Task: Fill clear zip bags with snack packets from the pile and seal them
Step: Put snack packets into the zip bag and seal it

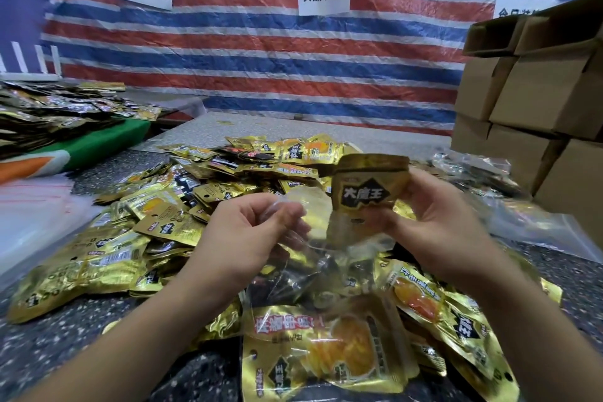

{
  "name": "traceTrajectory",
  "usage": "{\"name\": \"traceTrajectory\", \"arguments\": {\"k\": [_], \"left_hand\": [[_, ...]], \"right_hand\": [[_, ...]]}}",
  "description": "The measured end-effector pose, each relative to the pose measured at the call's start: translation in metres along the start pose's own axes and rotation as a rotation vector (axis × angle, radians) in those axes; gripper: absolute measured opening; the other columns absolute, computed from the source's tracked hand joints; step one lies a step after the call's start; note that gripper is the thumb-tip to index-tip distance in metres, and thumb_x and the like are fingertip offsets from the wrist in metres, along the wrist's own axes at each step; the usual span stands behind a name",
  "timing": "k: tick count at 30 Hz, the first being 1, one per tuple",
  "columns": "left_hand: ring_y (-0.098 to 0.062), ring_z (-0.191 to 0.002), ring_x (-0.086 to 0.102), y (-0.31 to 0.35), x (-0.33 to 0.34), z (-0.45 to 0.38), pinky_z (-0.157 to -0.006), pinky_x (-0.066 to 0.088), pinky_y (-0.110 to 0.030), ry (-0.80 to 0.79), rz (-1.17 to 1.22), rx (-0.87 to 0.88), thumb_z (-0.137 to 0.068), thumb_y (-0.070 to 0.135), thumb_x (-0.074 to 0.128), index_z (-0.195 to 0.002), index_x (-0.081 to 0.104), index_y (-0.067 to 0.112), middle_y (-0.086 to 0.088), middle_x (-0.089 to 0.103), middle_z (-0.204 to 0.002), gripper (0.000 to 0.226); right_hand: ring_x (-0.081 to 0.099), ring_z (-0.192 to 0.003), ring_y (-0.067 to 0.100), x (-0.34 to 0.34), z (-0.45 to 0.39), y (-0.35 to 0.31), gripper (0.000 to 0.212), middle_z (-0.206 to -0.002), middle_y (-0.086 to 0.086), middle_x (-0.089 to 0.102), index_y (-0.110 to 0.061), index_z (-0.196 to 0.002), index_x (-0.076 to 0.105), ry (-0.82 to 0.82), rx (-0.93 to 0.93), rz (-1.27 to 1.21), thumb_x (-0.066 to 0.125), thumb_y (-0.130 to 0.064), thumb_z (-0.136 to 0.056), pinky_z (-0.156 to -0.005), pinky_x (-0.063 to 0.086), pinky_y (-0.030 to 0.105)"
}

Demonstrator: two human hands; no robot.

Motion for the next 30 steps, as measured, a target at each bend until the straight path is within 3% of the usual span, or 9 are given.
{"name": "traceTrajectory", "arguments": {"k": [4,9,12,17,21,24,26,30], "left_hand": [[-0.021,-0.058,0.072,0.002,0.002,0.002,-0.038,0.046,-0.017,0.010,-0.065,0.034,-0.082,0.032,0.062,-0.078,0.075,0.008,-0.006,0.074,-0.068,0.028],[-0.024,-0.062,0.073,0.004,0.004,0.005,-0.039,0.046,-0.016,-0.009,-0.071,0.047,-0.085,0.032,0.061,-0.086,0.075,0.010,-0.005,0.076,-0.077,0.026],[-0.019,-0.063,0.073,0.004,0.007,0.006,-0.039,0.045,-0.014,-0.019,-0.078,0.063,-0.086,0.036,0.057,-0.087,0.075,0.012,-0.003,0.076,-0.079,0.030],[-0.015,-0.062,0.073,0.005,0.013,0.009,-0.039,0.046,-0.013,-0.074,-0.075,0.100,-0.089,0.038,0.049,-0.082,0.075,0.015,-0.001,0.077,-0.077,0.036],[-0.029,-0.067,0.070,0.005,0.009,0.009,-0.043,0.048,-0.020,-0.058,-0.258,0.183,-0.090,0.048,0.047,-0.083,0.076,0.030,-0.004,0.075,-0.077,0.035],[-0.020,-0.069,0.070,0.003,0.008,0.008,-0.050,0.052,-0.022,-0.075,-0.273,0.222,-0.090,0.048,0.046,-0.083,0.075,0.033,0.001,0.075,-0.076,0.033],[-0.018,-0.070,0.069,0.003,0.010,0.008,-0.056,0.055,-0.027,-0.106,-0.282,0.251,-0.093,0.043,0.048,-0.085,0.076,0.030,-0.001,0.074,-0.076,0.032],[-0.003,-0.063,0.062,0.007,0.011,0.009,-0.053,0.043,-0.013,-0.117,-0.343,0.320,-0.096,0.038,0.049,-0.083,0.072,0.034,0.014,0.069,-0.069,0.027]], "right_hand": [[0.067,-0.108,0.010,0.008,0.004,0.001,0.030,-0.111,-0.009,0.073,-0.025,-0.113,0.067,-0.090,0.039,-0.011,0.071,-0.029,-0.083,-0.086,0.056,0.028],[0.069,-0.099,0.005,0.001,0.005,0.001,0.029,-0.103,-0.013,0.074,-0.030,-0.110,0.062,0.024,0.054,0.036,0.070,-0.036,-0.082,-0.072,0.059,0.023],[0.069,-0.094,0.002,0.006,0.004,-0.001,0.029,-0.101,-0.015,0.073,-0.029,-0.110,0.063,-0.040,0.055,0.092,0.067,-0.035,-0.081,-0.072,0.055,0.016],[0.068,-0.092,0.007,0.010,0.006,-0.003,0.020,-0.099,-0.010,0.071,-0.028,-0.112,0.065,-0.187,0.074,0.239,0.066,-0.029,-0.091,-0.075,0.055,0.023],[0.067,-0.082,0.010,0.014,0.007,-0.005,0.015,-0.090,-0.008,0.071,-0.031,-0.103,0.066,-0.250,0.090,0.332,0.068,-0.021,-0.092,-0.070,0.053,0.030],[0.066,-0.084,0.014,0.021,0.008,-0.006,0.012,-0.091,-0.008,0.071,-0.033,-0.102,0.064,-0.317,0.092,0.376,0.066,-0.024,-0.094,-0.072,0.053,0.041],[0.064,-0.085,0.010,0.027,0.009,-0.007,0.015,-0.093,-0.011,0.069,-0.034,-0.106,0.063,-0.364,0.062,0.420,0.062,-0.022,-0.096,-0.073,0.053,0.040],[0.059,-0.080,0.002,0.032,0.007,-0.007,0.018,-0.088,-0.018,0.065,-0.037,-0.108,0.060,-0.330,-0.001,0.543,0.062,-0.024,-0.096,-0.069,0.050,0.034]]}}
Point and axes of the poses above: each hand's wrist, its own z-axis away from the middle knuckle, its own x-axis out of the palm, y = z × x, the point moved 5 cm from there along -z, towards the middle knuckle
